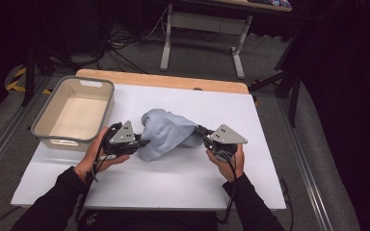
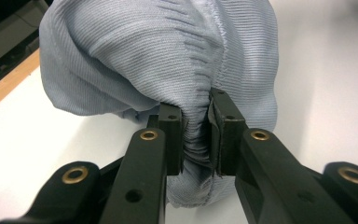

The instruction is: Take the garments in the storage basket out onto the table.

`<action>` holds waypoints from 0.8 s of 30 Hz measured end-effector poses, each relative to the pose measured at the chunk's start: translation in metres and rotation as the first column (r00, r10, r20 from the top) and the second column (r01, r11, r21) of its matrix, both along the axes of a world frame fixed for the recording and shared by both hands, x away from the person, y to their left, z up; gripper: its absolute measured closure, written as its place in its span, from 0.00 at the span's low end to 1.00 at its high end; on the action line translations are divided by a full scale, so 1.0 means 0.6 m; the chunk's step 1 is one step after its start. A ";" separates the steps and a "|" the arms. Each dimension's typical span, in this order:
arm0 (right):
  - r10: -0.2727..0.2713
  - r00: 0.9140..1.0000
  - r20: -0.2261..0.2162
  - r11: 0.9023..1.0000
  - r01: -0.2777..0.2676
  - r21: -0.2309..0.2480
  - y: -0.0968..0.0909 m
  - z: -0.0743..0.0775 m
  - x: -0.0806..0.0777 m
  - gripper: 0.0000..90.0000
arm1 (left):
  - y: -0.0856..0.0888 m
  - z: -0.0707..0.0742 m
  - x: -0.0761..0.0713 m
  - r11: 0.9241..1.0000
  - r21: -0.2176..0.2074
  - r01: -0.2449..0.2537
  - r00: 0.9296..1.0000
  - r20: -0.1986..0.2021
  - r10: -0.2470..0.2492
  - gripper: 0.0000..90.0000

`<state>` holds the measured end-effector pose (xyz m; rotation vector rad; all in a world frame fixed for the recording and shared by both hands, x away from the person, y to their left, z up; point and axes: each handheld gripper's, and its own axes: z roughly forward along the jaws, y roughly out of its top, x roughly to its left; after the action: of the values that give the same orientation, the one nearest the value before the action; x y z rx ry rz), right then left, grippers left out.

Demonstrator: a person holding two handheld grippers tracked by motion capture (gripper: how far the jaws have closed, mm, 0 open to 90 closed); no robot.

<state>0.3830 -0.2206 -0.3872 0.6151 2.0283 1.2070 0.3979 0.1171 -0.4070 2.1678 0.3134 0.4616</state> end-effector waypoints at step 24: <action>0.082 0.993 -0.088 0.994 -0.075 0.081 -0.002 -0.027 -0.010 0.51 | 0.030 -0.056 -0.041 0.993 0.114 0.009 0.998 -0.068 -0.001 0.86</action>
<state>0.3768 -0.2215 -0.4033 0.6436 2.1067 1.3316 0.3733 0.1352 -0.4405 2.2986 0.3258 0.4122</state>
